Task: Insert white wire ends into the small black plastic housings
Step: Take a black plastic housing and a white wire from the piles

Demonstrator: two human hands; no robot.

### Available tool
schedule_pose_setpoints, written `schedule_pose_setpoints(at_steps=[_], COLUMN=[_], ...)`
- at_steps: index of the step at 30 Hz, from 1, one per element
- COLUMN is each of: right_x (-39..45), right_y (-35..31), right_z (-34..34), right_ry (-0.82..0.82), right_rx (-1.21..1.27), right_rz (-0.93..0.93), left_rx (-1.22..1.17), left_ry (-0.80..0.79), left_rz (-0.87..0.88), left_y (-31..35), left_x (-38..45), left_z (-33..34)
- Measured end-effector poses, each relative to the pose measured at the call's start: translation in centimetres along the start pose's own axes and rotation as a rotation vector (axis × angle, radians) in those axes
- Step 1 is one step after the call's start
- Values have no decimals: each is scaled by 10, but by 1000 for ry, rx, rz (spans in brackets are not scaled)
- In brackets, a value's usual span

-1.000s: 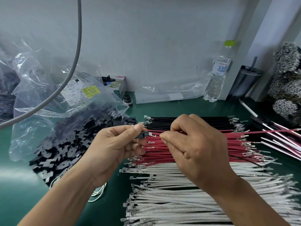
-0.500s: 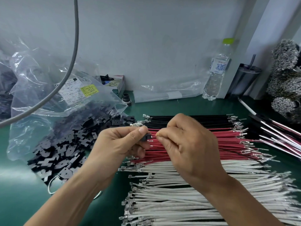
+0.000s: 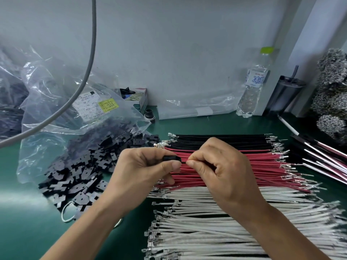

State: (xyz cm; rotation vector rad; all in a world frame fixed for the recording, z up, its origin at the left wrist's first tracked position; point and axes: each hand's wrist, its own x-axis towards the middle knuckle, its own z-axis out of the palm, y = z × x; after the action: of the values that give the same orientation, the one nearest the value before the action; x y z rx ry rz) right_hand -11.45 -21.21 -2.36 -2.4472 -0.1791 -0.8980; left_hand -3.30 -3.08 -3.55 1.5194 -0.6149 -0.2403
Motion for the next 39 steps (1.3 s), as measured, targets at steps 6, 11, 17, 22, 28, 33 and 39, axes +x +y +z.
schedule_pose_setpoints(at_steps=[6, 11, 17, 22, 28, 33, 39], right_x=[5, 5, -15, -16, -16, -15, -16], right_y=[2, -7, -10, -8, 0, 5, 1], right_z=[-13, -35, -25, -20, -25, -25, -16], right_ry=[-45, -118, -615, -656, -383, -78, 21], right_rx=[-54, -237, -153, -163, 35, 22, 16], right_rz=[-15, -89, 50, 48, 168, 122, 43], left_rx=[0, 47, 31, 33, -57, -99, -129], left_ry=[-6, 58, 97, 130, 107, 53, 3], left_rz=[12, 30, 15, -3, -65, -91, -93], left_y=[3, 2, -1, -2, -3, -1, 0], left_x=[0, 0, 3, 5, 7, 7, 6], left_z=[2, 1, 2, -2, -5, -7, -4])
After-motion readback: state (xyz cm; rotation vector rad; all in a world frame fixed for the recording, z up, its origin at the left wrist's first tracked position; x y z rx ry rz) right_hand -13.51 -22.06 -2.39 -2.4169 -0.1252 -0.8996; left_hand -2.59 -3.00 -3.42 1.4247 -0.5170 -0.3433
